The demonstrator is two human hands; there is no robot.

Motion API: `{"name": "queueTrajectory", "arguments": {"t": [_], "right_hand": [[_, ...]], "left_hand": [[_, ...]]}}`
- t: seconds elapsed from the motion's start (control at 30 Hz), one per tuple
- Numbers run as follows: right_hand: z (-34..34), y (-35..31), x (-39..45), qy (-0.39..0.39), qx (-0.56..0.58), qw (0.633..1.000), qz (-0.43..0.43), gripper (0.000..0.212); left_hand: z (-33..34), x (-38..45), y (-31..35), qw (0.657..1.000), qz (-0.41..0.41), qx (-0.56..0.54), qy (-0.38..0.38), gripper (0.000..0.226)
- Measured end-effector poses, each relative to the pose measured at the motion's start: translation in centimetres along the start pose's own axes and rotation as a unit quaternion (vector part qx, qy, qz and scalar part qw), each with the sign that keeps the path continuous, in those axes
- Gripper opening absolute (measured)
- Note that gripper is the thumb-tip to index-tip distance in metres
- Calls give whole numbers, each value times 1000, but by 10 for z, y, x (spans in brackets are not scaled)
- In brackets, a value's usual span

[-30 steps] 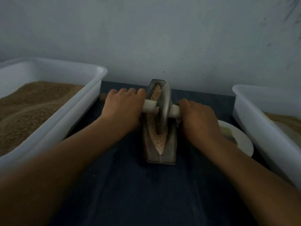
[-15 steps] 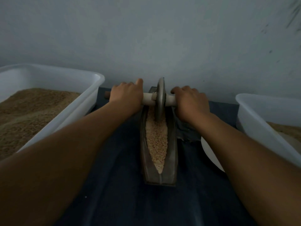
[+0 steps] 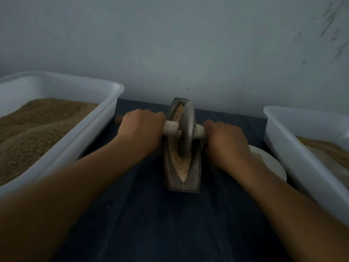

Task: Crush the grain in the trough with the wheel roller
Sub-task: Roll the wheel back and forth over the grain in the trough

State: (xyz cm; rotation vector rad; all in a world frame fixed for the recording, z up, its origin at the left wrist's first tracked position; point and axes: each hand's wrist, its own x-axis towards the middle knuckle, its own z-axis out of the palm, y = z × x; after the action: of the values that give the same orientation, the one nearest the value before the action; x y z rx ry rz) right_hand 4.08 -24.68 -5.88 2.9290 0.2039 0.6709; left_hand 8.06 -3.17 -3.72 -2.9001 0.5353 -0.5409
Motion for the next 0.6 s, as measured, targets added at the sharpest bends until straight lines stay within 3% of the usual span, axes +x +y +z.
{"name": "queueTrajectory", "arguments": {"t": [0.3,0.47,0.6], "right_hand": [[-35,-17,-34,18,-62,997,-38,17],[-15,-12,-22,39,-54,998,-23,8],[3,-1,7,-12,-60,998,3,18]], "left_hand": [[-5,-46,-8,999,19,-47,4,39],[10,-32,-3,998,24,-39,53,60],[17,3,-1,997,1,-47,56,57]]}}
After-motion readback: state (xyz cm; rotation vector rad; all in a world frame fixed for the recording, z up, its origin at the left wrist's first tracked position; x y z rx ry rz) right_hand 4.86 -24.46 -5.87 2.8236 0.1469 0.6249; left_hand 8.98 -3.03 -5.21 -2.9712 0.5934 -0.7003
